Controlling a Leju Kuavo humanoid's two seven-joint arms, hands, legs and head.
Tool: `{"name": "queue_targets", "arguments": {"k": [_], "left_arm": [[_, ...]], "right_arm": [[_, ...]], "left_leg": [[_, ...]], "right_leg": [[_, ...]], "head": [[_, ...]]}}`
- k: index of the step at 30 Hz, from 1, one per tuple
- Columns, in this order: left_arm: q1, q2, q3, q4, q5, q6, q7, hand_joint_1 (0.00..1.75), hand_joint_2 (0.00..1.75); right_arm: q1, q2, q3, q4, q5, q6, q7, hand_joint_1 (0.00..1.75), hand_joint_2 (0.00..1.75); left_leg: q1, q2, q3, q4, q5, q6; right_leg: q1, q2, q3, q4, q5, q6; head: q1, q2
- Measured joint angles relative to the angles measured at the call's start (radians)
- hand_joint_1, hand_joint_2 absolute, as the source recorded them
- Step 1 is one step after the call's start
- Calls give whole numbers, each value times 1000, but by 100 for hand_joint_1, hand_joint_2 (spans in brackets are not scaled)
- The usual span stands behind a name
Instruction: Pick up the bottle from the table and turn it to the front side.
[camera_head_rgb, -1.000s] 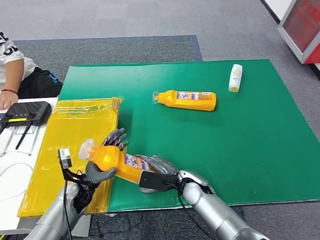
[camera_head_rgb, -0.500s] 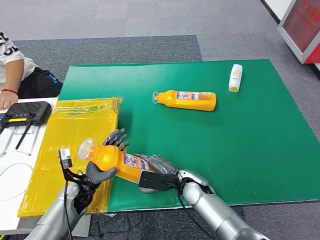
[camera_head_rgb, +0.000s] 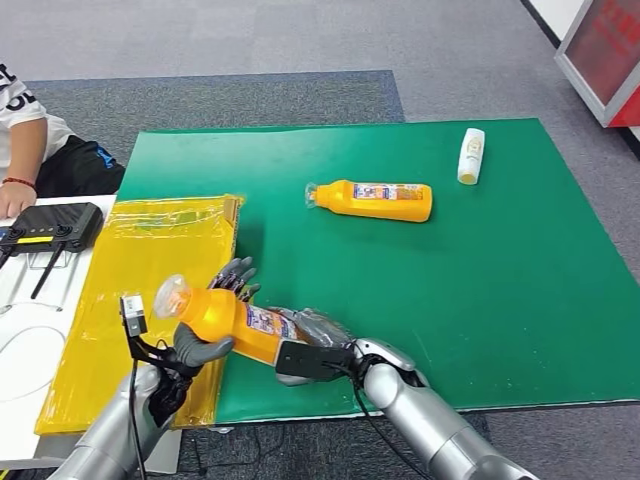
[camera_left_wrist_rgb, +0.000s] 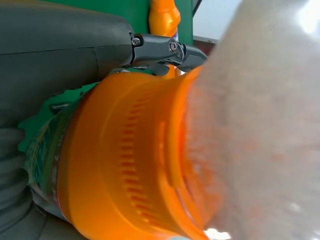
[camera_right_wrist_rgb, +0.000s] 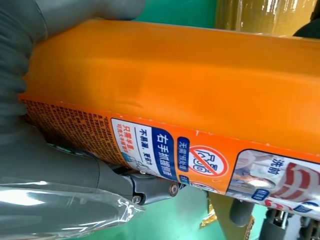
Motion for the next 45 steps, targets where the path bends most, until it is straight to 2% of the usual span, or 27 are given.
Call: {"name": "queue_targets", "arguments": {"k": [13, 14, 16, 18, 20, 22, 25, 28, 30, 32, 37, 38, 41, 42, 45], "left_arm": [[-6, -1, -12, 13, 0, -4, 0, 0, 175], [-6, -2, -12, 14, 0, -4, 0, 4, 175], [-6, -2, -12, 15, 1, -4, 0, 43, 175], [-6, -2, -12, 15, 2, -4, 0, 125, 175], [-6, -2, -12, 17, 2, -4, -1, 173, 175], [-6, -3, -12, 18, 3, -4, -3, 175, 175], [-6, -3, -13, 19, 3, -5, -5, 163, 175], [-6, -4, -13, 19, 3, -4, -6, 144, 175], [-6, -5, -13, 19, 3, -3, -6, 119, 175], [-6, -5, -13, 19, 3, 0, -7, 103, 175], [-5, -6, -13, 19, 3, 2, -9, 95, 175], [-5, -6, -13, 19, 3, 2, -9, 94, 175], [-3, -6, -13, 19, 2, 2, -12, 93, 175], [-2, -6, -13, 20, 1, 2, -13, 92, 175], [0, -6, -14, 21, -4, 3, -15, 76, 175]], "right_arm": [[-6, 11, 0, 0, 3, -2, -1, 175, 175], [-6, 11, 0, 0, 3, -3, -1, 175, 175], [-6, 11, 0, 0, 4, -3, -1, 175, 175], [-6, 11, 0, 0, 4, -4, -1, 175, 175], [-6, 11, -1, 0, 6, -6, 0, 175, 175], [-7, 11, -2, 0, 7, -9, 1, 175, 175], [-7, 11, -3, 0, 9, -10, 2, 175, 175], [-7, 11, -3, 1, 12, -11, 2, 175, 175], [-7, 11, -2, 2, 14, -11, 2, 175, 175], [-7, 12, -2, 3, 14, -12, 2, 175, 175], [-6, 13, -1, 8, 14, -14, 2, 175, 175], [-6, 13, -1, 9, 14, -14, 2, 150, 175], [-6, 13, -1, 11, 14, -14, 2, 19, 175], [-6, 13, -1, 13, 14, -14, 3, 0, 175], [-7, 14, -1, 17, 8, -12, 5, 0, 175]], "left_leg": [[0, 0, 0, 0, 0, 0], [0, 0, 0, 0, 0, 0], [0, 0, 0, 0, 0, 0], [0, 0, 0, 0, 0, 0], [0, 0, 0, 0, 0, 0], [0, 0, 0, 0, 0, 0], [0, 0, 0, 0, 0, 0], [0, 0, 0, 0, 0, 0], [0, 0, 0, 0, 0, 0], [0, 0, 0, 0, 0, 0], [0, 0, 0, 0, 0, 0], [0, 0, 0, 0, 0, 0], [0, 0, 0, 0, 0, 0], [0, 0, 0, 0, 0, 0], [0, 0, 0, 0, 0, 0]], "right_leg": [[0, 0, 0, 0, 0, 0], [0, 0, 0, 0, 0, 0], [0, 0, 0, 0, 0, 0], [0, 0, 0, 0, 0, 0], [0, 0, 0, 0, 0, 0], [0, 0, 0, 0, 0, 0], [0, 0, 0, 0, 0, 0], [0, 0, 0, 0, 0, 0], [0, 0, 0, 0, 0, 0], [0, 0, 0, 0, 0, 0], [0, 0, 0, 0, 0, 0], [0, 0, 0, 0, 0, 0], [0, 0, 0, 0, 0, 0], [0, 0, 0, 0, 0, 0], [0, 0, 0, 0, 0, 0]], "head": [[0, 0], [0, 0], [0, 0], [0, 0], [0, 0], [0, 0], [0, 0], [0, 0], [0, 0], [0, 0], [0, 0], [0, 0], [0, 0], [0, 0], [0, 0]]}}
